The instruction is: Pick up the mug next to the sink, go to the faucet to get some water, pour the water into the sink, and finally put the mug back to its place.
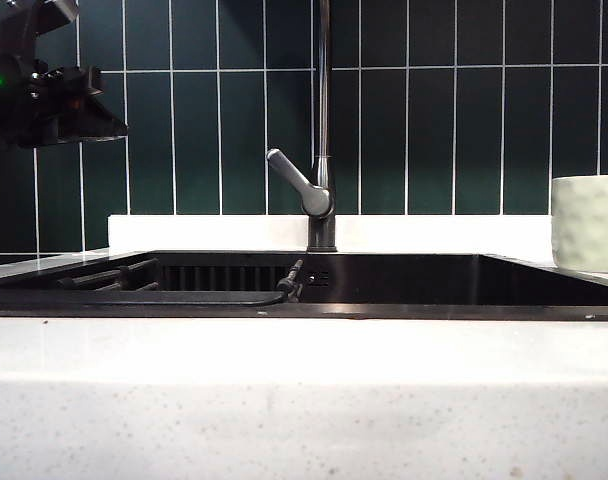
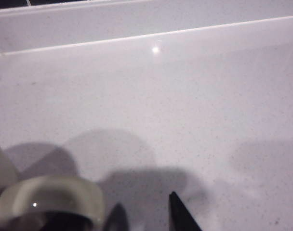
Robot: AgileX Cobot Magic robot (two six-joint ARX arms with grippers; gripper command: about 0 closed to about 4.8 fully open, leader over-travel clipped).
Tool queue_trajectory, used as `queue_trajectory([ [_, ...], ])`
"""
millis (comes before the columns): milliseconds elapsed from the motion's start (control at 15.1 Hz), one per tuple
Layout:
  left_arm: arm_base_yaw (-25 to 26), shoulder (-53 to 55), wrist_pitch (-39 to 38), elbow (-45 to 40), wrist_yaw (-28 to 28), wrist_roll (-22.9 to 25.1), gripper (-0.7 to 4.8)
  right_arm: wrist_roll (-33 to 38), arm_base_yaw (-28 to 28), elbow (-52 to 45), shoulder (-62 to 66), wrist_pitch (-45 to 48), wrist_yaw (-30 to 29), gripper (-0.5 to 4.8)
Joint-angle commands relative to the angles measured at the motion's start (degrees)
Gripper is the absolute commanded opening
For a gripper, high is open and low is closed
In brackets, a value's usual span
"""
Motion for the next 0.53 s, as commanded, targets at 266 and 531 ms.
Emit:
queue_trajectory([
  [266, 0.0, -0.1, -0.6, 0.2, 0.2, -0.2, 1.02, -0.2, -0.6, 0.3, 1.7, 5.5, -3.9, 2.3],
  [531, 0.0, -0.1, -1.1, 0.2, 0.2, 0.0, 1.02, -2.9, -0.6, 0.3, 4.2, 7.8, -3.9, 2.3],
])
